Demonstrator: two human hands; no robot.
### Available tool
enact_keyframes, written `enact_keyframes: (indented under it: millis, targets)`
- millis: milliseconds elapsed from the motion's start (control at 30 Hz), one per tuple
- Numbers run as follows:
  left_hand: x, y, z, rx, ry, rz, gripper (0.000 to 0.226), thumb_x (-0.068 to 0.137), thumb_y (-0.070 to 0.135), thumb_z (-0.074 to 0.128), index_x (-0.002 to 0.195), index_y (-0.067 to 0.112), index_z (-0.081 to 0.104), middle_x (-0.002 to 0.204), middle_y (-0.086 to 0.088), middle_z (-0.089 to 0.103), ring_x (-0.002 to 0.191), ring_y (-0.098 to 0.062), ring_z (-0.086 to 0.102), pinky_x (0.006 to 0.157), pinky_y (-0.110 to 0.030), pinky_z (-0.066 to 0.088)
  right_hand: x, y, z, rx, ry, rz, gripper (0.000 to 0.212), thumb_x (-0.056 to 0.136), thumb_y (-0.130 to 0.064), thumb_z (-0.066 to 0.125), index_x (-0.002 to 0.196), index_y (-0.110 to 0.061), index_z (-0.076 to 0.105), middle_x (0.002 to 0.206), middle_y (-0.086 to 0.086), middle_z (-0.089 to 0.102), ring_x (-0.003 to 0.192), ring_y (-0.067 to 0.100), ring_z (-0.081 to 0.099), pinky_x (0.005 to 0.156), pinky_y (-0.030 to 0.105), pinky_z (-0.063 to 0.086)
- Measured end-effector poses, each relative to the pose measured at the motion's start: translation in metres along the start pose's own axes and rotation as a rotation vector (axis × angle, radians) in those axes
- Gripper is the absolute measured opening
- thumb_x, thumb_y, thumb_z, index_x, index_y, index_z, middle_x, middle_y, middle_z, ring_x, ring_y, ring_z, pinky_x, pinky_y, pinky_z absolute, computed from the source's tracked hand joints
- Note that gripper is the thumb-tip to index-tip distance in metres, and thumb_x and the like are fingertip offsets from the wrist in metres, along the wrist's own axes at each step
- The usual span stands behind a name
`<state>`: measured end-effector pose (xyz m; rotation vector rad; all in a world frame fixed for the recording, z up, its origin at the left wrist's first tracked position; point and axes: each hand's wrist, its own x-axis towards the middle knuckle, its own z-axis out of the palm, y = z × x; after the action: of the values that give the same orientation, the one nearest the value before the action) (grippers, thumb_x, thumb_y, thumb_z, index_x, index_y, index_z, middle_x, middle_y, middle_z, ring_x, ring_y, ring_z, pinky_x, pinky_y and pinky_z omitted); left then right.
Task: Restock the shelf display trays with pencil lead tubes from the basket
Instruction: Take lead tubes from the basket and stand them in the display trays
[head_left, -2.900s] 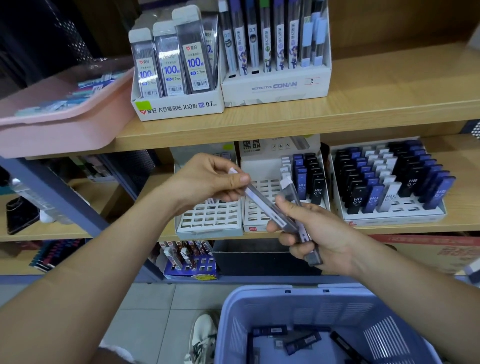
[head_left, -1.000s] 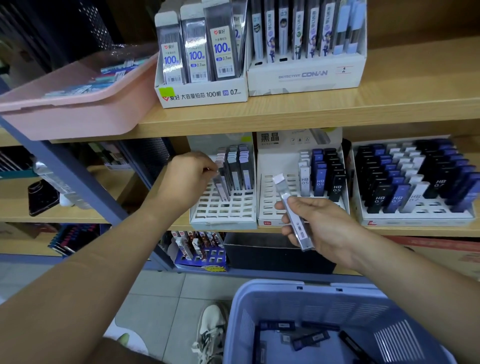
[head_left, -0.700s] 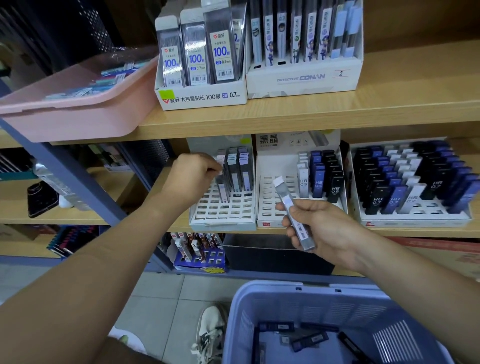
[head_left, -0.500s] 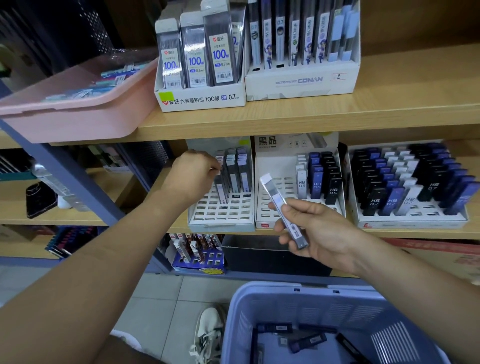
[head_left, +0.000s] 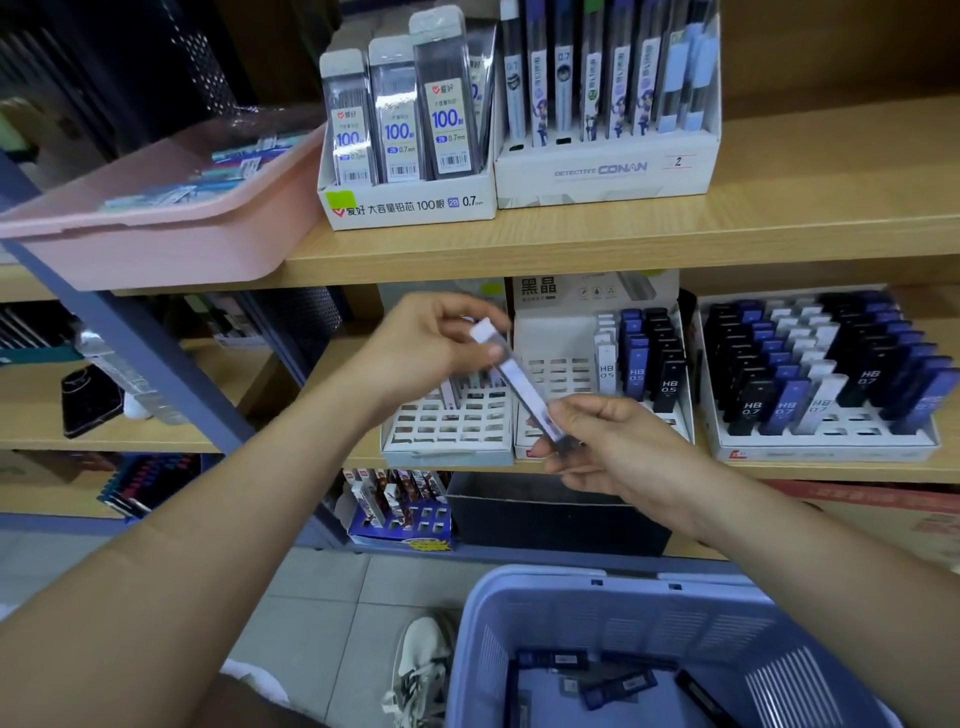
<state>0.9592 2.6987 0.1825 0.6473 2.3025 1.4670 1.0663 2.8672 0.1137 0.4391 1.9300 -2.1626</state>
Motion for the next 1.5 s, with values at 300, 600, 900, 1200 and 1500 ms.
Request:
enact_keyframes:
  millis: [300,600,900,1200,1500]
  targets:
    - [-0.001,-0.058,-0.042,0.779,0.219,0.143,0.012,0.082,0.015,0.072,0.088,0.025,0.072,0.087,0.003,0.071,0.083,-0.013,0.064,0.081,-0.033,0.054,0.031,0.026,-0.002,-0.965,0.063,-0.198,0.033,0.098,-0.020,0.053,0.130,-0.028,0.055,0.123,0.000,0.058,0.101,0.015,0.057,0.084,0.023,0.041]
    - [0.006,-0.065,-0.043,0.819,0.191,0.205,0.014,0.085,0.019,0.070,0.097,0.024,0.074,0.093,0.005,0.072,0.086,-0.011,0.065,0.083,-0.033,0.054,0.054,0.041,0.031,-1.343,0.118,-0.318,0.050,0.099,-0.022,0.044,0.148,-0.026,0.035,0.141,0.001,0.047,0.127,0.026,0.039,0.107,0.039,0.037]
    - [0.008,-0.072,-0.041,0.855,0.087,0.251,0.026,0.093,0.012,0.059,0.117,0.014,0.068,0.103,-0.004,0.070,0.094,-0.017,0.064,0.084,-0.032,0.052,0.066,0.054,0.030,-1.291,0.211,-0.490,0.032,0.098,-0.016,0.052,0.128,-0.019,0.062,0.127,0.002,0.060,0.118,0.024,0.049,0.101,0.034,0.042]
    - [0.022,-0.083,-0.035,0.734,0.331,0.341,0.018,0.083,0.010,0.071,0.101,0.007,0.074,0.099,-0.006,0.067,0.090,-0.016,0.061,0.084,-0.026,0.048,0.075,0.065,0.031,-1.348,0.358,-0.649,0.016,0.070,-0.007,0.083,0.082,-0.011,0.073,0.075,0.006,0.066,0.074,0.028,0.062,0.061,0.035,0.055]
    - [0.032,-0.083,-0.031,0.880,0.329,0.476,0.014,0.082,0.007,0.070,0.095,0.005,0.076,0.092,-0.009,0.070,0.085,-0.026,0.066,0.075,-0.039,0.056,0.084,0.068,0.034,-1.363,0.375,-0.619,0.029,0.054,-0.002,0.089,0.073,-0.014,0.072,0.069,0.001,0.065,0.070,0.022,0.061,0.059,0.028,0.053]
